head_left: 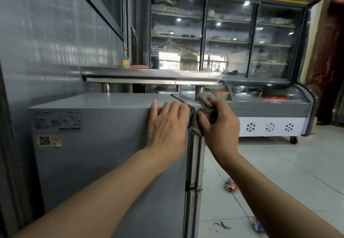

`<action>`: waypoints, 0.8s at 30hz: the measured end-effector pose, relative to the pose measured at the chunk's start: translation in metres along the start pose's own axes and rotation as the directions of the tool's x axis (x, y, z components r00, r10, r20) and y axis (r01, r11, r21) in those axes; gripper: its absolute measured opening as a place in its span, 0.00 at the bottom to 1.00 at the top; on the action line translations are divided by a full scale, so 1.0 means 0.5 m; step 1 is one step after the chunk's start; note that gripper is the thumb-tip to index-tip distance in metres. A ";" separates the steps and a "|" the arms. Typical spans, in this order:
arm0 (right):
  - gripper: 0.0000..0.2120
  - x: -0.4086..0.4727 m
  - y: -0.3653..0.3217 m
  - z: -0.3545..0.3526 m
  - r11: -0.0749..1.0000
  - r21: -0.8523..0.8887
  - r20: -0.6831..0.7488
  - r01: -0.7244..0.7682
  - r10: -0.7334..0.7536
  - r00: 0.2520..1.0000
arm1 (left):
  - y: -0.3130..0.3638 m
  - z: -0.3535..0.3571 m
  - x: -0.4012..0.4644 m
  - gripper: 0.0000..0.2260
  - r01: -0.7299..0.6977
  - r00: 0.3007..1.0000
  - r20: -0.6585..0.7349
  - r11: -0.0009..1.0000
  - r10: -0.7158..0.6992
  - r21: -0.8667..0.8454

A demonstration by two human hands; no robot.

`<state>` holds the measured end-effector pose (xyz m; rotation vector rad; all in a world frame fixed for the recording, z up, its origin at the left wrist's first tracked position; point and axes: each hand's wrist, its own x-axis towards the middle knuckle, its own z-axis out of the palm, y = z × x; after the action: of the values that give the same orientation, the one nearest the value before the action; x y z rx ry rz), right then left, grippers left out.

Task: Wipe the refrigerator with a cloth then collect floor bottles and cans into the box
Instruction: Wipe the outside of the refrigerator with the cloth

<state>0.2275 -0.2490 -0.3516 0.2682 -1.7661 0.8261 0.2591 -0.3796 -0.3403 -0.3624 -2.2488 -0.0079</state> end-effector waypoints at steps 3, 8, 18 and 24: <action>0.08 0.009 0.002 -0.003 0.995 -0.045 0.023 0.094 -0.093 0.995 | 0.006 -0.002 0.011 0.19 0.034 0.999 -0.025 0.999 -0.035 -0.040; 0.06 0.027 0.002 -0.017 0.997 0.023 0.129 0.067 -0.070 0.989 | 0.012 -0.019 0.016 0.15 0.073 0.997 -0.026 0.989 -0.077 -0.125; 0.10 0.153 0.012 -0.051 0.863 -0.008 0.564 -0.506 0.422 0.710 | 0.015 -0.101 0.082 0.17 0.158 0.933 0.341 0.982 -0.114 -0.104; 0.06 0.205 0.015 -0.082 0.775 -0.231 0.627 -0.588 0.581 0.519 | 0.007 -0.155 0.141 0.19 0.145 0.740 0.670 0.987 -0.061 -0.069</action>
<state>0.2171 -0.1948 -0.2556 -0.0705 -2.6224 1.3429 0.2754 -0.3678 -0.2371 -0.3341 -2.9987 -0.0817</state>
